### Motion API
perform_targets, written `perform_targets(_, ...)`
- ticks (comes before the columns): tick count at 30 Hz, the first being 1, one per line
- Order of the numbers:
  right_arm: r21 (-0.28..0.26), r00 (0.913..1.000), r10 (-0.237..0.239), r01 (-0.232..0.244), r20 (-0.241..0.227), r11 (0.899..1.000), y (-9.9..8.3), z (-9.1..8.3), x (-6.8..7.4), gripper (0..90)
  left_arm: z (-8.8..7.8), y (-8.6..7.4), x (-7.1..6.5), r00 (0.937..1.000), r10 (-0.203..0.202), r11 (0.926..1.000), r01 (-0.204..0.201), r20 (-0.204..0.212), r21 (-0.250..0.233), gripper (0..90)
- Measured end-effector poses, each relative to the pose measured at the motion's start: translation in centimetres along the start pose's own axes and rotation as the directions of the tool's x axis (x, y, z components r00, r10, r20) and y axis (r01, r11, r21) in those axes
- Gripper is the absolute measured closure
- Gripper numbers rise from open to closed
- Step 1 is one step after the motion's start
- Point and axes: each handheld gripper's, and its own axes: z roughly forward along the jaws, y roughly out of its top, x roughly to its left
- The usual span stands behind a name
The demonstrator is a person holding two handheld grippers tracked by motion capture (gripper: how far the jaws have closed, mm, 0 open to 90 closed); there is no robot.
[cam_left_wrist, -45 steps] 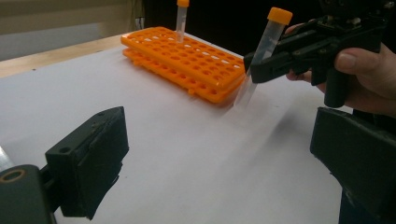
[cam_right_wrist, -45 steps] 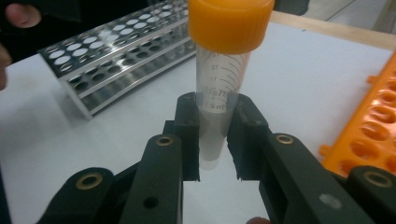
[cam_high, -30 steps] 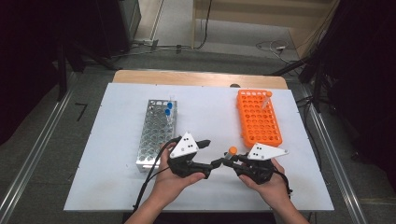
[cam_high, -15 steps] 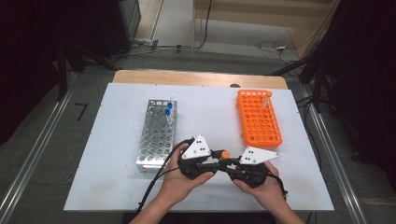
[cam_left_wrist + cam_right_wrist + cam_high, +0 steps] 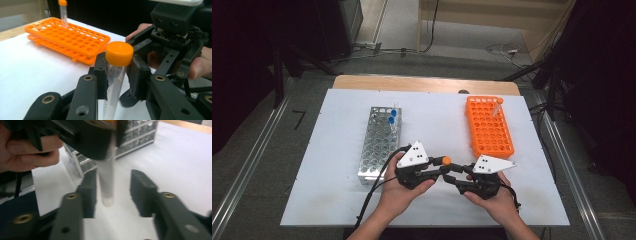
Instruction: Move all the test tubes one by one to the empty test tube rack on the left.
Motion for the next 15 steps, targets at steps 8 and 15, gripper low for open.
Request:
perform_targets(8, -0.005, 0.9971, 0.046, -0.046, 0.060, 0.999, -0.4, -1.2, -1.9, 11.1, -2.3, 0.4, 1.9, 0.9962, -0.031, 0.9986, 0.028, -0.082, -0.045, 70.7)
perform_targets(15, -0.016, 0.9960, 0.075, -0.074, 0.049, 0.997, -1.1, -2.3, -3.5, 0.0, -5.2, 1.2, 4.1, 0.9851, -0.057, 0.9947, 0.042, -0.162, -0.094, 70.7)
